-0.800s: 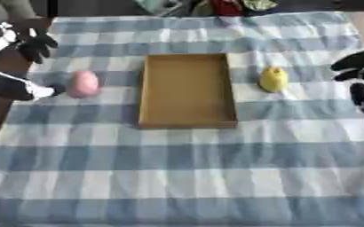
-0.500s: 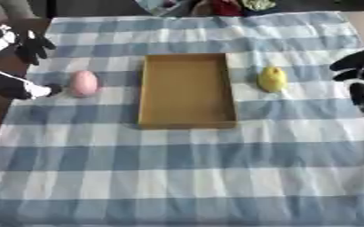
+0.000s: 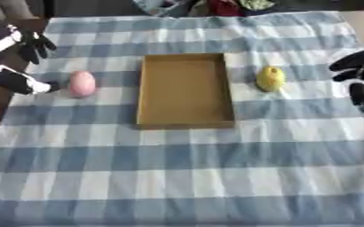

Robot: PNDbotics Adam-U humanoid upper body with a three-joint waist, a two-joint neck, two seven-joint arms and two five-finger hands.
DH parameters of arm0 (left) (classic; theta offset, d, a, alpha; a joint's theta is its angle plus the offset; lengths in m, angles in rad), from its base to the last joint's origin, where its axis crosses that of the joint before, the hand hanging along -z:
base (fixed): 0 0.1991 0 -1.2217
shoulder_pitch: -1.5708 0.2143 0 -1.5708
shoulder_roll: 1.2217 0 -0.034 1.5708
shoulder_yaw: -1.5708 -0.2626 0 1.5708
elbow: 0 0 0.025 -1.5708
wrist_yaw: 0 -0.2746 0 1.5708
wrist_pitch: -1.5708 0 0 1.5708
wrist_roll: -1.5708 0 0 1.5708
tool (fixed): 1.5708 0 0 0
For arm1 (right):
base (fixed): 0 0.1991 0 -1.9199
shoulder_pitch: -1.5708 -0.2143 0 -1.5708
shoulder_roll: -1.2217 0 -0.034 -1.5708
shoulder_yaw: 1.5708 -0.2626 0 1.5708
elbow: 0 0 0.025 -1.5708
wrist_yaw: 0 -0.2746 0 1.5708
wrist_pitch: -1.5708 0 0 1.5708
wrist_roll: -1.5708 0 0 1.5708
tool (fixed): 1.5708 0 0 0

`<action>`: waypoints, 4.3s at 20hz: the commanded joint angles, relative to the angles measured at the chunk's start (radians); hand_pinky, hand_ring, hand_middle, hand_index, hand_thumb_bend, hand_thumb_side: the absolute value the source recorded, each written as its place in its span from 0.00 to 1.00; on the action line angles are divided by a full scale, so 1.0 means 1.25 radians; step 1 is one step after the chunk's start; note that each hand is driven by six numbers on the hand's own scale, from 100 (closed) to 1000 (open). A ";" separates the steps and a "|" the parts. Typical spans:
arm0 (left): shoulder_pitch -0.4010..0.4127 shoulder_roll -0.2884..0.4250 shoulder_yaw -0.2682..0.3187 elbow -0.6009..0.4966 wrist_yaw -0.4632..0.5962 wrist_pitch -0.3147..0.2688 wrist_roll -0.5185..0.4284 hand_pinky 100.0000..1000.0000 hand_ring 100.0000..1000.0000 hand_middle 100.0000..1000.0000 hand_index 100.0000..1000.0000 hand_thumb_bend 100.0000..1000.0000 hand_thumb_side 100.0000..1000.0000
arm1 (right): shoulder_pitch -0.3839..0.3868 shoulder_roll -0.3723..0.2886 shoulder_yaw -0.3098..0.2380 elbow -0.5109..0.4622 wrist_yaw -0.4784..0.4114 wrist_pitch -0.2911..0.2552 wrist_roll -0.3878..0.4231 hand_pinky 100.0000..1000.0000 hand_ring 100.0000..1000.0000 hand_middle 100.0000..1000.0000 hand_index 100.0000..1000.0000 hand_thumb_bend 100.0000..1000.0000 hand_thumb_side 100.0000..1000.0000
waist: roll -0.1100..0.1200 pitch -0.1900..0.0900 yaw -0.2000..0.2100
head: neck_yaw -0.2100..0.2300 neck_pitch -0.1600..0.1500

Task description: Pick up objects on the table and place them in the box.

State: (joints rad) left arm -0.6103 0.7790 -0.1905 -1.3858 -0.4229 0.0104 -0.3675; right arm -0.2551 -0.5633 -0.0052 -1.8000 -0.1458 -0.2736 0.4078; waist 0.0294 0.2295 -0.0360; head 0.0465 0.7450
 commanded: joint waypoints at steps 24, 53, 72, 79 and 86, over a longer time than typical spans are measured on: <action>-0.135 -0.098 -0.025 0.238 -0.198 -0.087 -0.077 0.59 0.50 0.50 0.71 0.45 0.00 | -0.015 -0.008 0.003 -0.005 -0.014 -0.001 0.011 0.72 0.79 0.70 0.77 0.00 0.24 | -0.002 -0.009 -0.021 | 0.010 -0.005; -0.267 -0.219 -0.110 0.072 -0.067 -0.108 -0.118 0.45 0.36 0.33 0.54 0.48 0.00 | -0.027 -0.001 0.036 0.006 -0.014 -0.002 0.051 0.72 0.79 0.70 0.75 0.00 0.25 | -0.006 -0.019 -0.036 | 0.019 -0.006; -0.235 -0.247 -0.148 0.120 -0.057 -0.135 -0.212 0.52 0.46 0.46 0.67 0.53 0.04 | -0.021 0.003 0.043 0.016 0.002 -0.007 0.075 0.72 0.80 0.69 0.61 0.00 0.26 | -0.006 -0.014 -0.035 | 0.011 -0.005; -0.198 -0.186 -0.112 0.021 0.013 -0.103 -0.174 0.51 0.46 0.47 0.67 0.62 0.08 | -0.039 -0.053 0.023 0.017 0.002 -0.027 0.044 0.72 0.79 0.68 0.64 0.00 0.21 | -0.009 -0.015 -0.025 | -0.001 -0.005; -0.104 -0.110 -0.058 -0.148 0.161 -0.035 -0.062 0.49 0.45 0.45 0.66 0.67 0.08 | -0.116 -0.148 0.058 0.063 0.007 -0.058 0.039 0.72 0.79 0.69 0.70 0.00 0.19 | -0.011 -0.017 -0.011 | -0.014 -0.009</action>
State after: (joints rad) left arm -0.7278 0.5953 -0.2880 -1.5194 -0.2562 -0.0455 -0.4703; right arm -0.3846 -0.6973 0.0663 -1.7265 -0.1465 -0.3369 0.4570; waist 0.0170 0.2280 -0.0476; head 0.0339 0.7445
